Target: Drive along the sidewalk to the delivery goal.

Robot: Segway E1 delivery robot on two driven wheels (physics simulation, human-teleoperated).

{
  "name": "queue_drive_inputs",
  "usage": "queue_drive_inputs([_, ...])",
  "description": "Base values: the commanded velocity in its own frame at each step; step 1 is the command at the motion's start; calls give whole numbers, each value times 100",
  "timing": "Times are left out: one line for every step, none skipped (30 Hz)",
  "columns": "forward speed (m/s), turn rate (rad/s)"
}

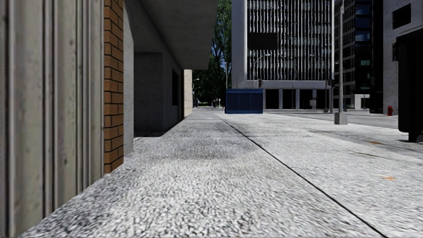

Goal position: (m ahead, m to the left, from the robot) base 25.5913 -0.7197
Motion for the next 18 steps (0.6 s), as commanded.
queue_drive_inputs([200,0])
queue_drive_inputs([200,0])
queue_drive_inputs([200,0])
queue_drive_inputs([200,0])
queue_drive_inputs([200,0])
queue_drive_inputs([200,0])
queue_drive_inputs([200,0])
queue_drive_inputs([200,0])
queue_drive_inputs([200,0])
queue_drive_inputs([200,0])
queue_drive_inputs([200,0])
queue_drive_inputs([200,0])
queue_drive_inputs([200,0])
queue_drive_inputs([200,0])
queue_drive_inputs([200,0])
queue_drive_inputs([200,0])
queue_drive_inputs([200,0])
queue_drive_inputs([200,0])
